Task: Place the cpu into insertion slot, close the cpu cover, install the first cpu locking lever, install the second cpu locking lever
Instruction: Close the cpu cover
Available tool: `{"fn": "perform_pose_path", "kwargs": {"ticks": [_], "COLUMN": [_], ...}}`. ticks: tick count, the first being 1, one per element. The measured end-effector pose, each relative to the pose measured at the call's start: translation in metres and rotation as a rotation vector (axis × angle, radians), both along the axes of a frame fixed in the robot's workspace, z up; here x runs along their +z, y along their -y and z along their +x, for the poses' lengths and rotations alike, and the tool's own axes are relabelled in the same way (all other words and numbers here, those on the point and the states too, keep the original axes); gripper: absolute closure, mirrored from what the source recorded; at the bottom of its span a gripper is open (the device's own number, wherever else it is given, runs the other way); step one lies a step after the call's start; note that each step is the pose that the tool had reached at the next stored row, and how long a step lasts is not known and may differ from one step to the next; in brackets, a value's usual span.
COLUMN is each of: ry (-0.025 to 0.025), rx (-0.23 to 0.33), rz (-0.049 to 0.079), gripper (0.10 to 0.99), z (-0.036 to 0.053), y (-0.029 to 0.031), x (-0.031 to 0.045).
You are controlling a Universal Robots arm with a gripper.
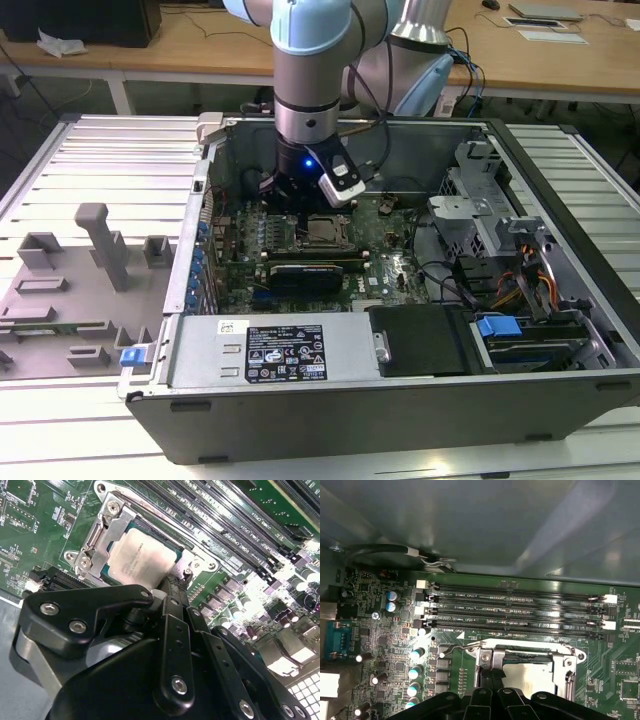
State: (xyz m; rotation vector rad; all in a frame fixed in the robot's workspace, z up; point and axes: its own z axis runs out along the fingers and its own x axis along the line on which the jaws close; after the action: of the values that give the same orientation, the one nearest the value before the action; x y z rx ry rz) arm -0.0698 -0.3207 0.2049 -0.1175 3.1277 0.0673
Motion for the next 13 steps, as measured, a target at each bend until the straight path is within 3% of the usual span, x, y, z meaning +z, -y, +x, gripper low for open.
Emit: {"fn": "perform_pose_path", "kwargs": {"ticks": [7,13], "ry": [0.0002,0.0], "rx": [0.0,0.0], "rz": [0.0,0.0], "gripper": [0.98,0.98], "z": [0.0052,0.0053], "y": [-0.0003,-0.0003], "x": [0.0005,0.011]}}
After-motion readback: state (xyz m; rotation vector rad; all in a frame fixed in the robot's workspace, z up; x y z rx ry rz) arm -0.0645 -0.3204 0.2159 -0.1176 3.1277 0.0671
